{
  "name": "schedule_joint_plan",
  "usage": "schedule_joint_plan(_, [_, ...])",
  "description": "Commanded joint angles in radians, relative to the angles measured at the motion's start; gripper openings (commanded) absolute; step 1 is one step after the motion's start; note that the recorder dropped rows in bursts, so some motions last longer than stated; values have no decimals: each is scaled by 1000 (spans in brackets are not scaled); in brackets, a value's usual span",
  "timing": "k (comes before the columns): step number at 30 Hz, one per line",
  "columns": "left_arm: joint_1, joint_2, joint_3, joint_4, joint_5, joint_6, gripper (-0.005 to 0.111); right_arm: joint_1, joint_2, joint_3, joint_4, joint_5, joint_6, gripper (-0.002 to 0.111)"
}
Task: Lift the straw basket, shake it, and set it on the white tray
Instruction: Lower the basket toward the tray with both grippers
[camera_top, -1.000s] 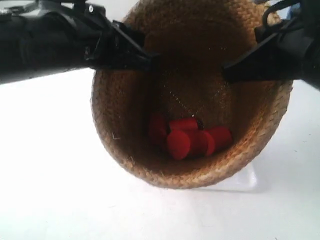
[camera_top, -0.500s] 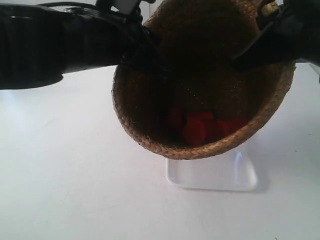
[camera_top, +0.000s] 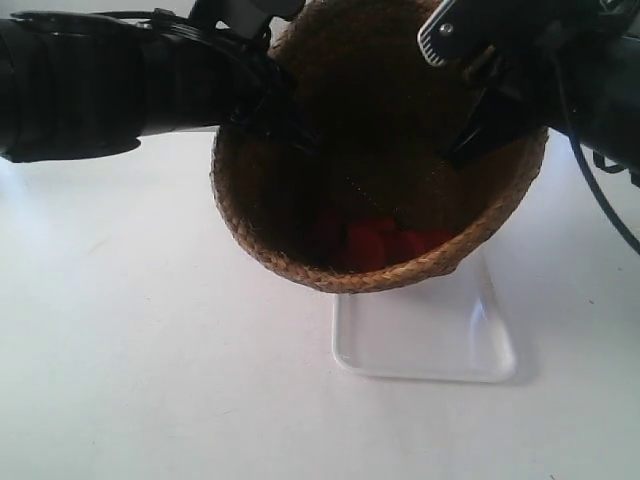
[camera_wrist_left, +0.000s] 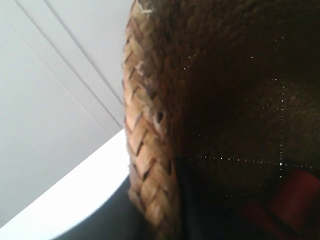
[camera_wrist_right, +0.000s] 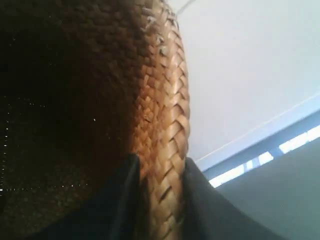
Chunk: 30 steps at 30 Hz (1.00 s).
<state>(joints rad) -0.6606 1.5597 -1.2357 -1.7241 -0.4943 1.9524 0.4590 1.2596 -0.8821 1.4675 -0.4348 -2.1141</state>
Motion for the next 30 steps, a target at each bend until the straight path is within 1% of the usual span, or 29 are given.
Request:
schedule_joint_plan(1, [-3,0,-41,-20,74,-64,0,-3,6,-20,155,-95,-29,0])
schedule_joint_plan(3, [-3,2,-45,-20,81,-119,0,-3,-1,-28,226,-149,-29,0])
schedule_joint_plan(5, [-3,2,-45,-20,101,-164,0,-3,-5,-28,277,-151,-29,0])
schedule_joint_plan(8, [-3,2,-45,-20,117,-202,0,0,-5,-19,277,-140,-29,0])
schedule_joint_plan(12, [-3,2,-45,-20,156,-176,0,0,-5,-10,277,-116,-29,0])
schedule_joint_plan(15, [-3,2,-45,-20,142,-128,0,0,-5,-10,277,-111,-29,0])
schedule_joint_plan(18, [-3,0,-45,-20,68,-64,0,0,-5,-10,277,-111,-29,0])
schedule_joint_plan(22, [-3,0,-45,-20,-5,-61,0,0,-5,-10,277,-106,-29,0])
schedule_joint_plan(27, [-3,0,-45,-20,-8,-61,0,0,-5,-12,277,-101,-29,0])
schedule_joint_plan(30, [-3,2,-45,-20,21,-61,0,0,-5,-12,277,-101,-29,0])
